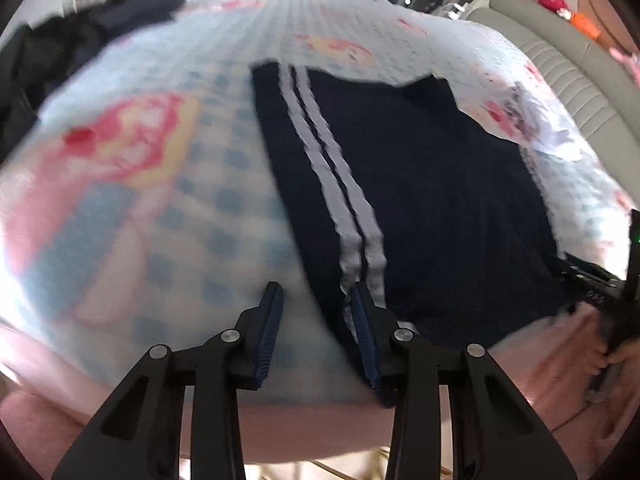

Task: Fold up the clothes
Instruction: 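Pull the striped hem toward the bed edge with both grippers to straighten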

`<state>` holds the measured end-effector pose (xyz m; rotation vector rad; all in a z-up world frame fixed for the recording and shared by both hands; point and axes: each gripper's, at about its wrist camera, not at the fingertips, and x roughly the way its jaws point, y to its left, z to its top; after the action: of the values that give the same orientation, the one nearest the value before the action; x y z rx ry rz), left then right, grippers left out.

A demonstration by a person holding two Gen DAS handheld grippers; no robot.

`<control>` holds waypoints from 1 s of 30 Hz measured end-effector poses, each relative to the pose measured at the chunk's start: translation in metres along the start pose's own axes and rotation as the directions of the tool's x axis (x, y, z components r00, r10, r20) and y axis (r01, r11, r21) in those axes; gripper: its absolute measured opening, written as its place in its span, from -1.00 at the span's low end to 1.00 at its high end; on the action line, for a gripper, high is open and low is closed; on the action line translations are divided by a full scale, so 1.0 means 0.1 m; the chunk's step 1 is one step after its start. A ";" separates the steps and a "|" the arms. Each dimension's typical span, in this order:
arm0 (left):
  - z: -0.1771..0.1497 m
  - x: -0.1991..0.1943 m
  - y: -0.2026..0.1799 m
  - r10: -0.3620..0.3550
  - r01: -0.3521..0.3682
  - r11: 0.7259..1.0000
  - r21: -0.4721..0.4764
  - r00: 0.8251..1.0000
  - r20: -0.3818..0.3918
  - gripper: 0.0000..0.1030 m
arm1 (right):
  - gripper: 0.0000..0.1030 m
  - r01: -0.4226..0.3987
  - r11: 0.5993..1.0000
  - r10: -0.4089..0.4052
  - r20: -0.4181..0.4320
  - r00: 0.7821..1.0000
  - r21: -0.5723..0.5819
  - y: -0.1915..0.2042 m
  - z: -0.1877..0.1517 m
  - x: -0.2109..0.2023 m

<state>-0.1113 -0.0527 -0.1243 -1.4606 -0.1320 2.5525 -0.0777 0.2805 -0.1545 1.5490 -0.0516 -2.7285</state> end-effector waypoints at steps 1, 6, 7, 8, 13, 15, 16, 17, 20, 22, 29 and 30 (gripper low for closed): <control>0.01 -0.03 0.02 0.047 -0.047 0.999 -0.006 0.999 0.021 -0.28 | 0.13 0.006 1.000 -0.007 0.013 1.000 0.030 -0.06 0.00 -0.01; 0.00 -0.23 0.15 -0.116 0.124 0.989 -0.081 0.989 0.090 -0.32 | 0.13 -0.028 0.996 0.021 0.086 0.996 0.085 -0.13 0.04 -0.18; -0.02 -0.25 0.10 -0.160 0.166 0.984 -0.059 0.982 0.099 -0.30 | 0.13 -0.067 0.995 0.060 0.092 0.994 0.073 -0.10 0.03 -0.21; -0.04 -0.27 0.05 -0.204 0.209 0.977 -0.037 0.973 0.107 -0.28 | 0.13 -0.106 0.992 0.099 0.097 0.990 0.062 -0.07 0.02 -0.24; -0.14 -0.06 -0.08 -0.138 0.138 0.990 0.006 0.989 0.052 -0.28 | 0.13 -0.077 0.997 0.078 0.045 0.996 -0.015 0.22 -0.09 -0.15; -0.16 -0.03 -0.03 -0.075 0.076 0.997 -0.021 0.996 0.047 -0.25 | 0.13 -0.023 1.000 0.023 0.030 0.999 -0.001 0.19 -0.13 -0.12; -0.17 -0.06 0.01 -0.067 0.070 0.997 -0.044 0.996 0.063 -0.24 | 0.13 -0.008 0.999 0.007 0.037 0.999 0.034 0.14 -0.14 -0.18; -0.18 -0.10 0.06 -0.059 0.065 0.996 -0.068 0.995 0.079 -0.24 | 0.13 -0.002 0.998 -0.001 0.051 0.999 0.066 0.07 -0.17 -0.25; -0.22 -0.35 0.00 -0.128 0.144 0.988 -0.058 0.967 0.220 -0.24 | 0.13 0.002 0.991 -0.017 0.105 0.994 0.134 -0.08 -0.25 -0.47; -0.22 -0.36 -0.16 -0.176 0.177 0.984 0.012 0.961 0.213 -0.24 | 0.15 -0.019 0.992 0.007 0.095 0.995 0.128 -0.05 -0.31 -0.50; -0.39 -0.04 -0.36 -0.048 0.044 0.996 0.072 0.997 0.059 -0.22 | 0.15 0.048 0.997 -0.049 0.008 0.999 0.063 0.10 -0.46 -0.41; -0.40 -0.04 -0.35 -0.029 0.025 0.997 0.074 0.998 0.057 -0.22 | 0.16 0.051 0.997 -0.052 0.005 0.999 0.066 0.08 -0.48 -0.43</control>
<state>-0.0706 -0.0203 -0.1352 -1.3498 -0.0659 2.5512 -0.0143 0.2724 -0.1423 1.5787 -0.1041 -2.7991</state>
